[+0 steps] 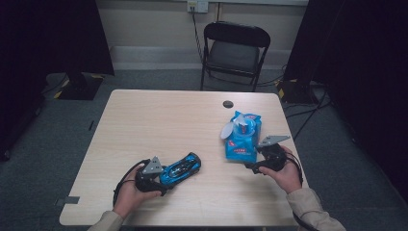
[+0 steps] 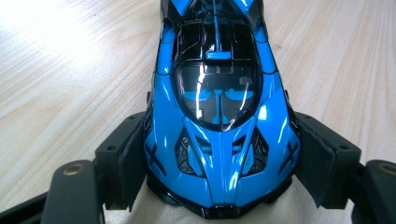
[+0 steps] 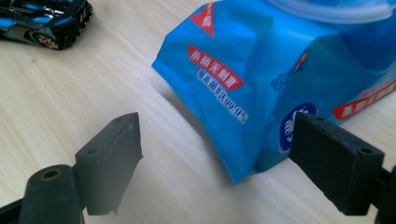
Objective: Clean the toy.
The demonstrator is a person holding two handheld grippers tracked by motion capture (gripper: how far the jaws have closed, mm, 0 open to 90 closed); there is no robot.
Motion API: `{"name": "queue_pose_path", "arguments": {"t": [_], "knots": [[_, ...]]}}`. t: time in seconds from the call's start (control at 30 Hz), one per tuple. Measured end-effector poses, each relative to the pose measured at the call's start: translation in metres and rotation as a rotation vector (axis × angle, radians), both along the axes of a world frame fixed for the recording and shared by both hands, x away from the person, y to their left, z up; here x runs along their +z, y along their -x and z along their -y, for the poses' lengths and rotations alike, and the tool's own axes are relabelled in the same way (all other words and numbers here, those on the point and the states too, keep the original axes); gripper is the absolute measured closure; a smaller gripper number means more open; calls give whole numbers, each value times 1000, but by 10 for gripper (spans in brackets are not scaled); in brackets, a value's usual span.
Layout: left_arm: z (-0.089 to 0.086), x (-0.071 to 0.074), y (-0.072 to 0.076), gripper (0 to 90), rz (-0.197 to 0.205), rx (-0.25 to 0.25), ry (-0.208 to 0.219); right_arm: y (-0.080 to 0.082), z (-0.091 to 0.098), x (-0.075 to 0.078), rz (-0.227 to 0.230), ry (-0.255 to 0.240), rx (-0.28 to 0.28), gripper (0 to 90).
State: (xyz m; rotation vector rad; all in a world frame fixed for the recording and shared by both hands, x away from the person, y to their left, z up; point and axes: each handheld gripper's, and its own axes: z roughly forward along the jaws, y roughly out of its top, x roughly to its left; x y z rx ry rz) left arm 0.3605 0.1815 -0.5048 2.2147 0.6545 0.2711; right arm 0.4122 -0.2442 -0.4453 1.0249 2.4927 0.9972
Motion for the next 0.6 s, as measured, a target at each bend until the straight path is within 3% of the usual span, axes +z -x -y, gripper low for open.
{"name": "queue_pose_path", "arguments": {"t": [0.23,0.6], "knots": [[0,0,0,254,1,1,-1,-13,-2,13,8,-8,-4,164],[0,0,0,255,2,2,-1,-50,-19,35,20,5,-12,171]]}}
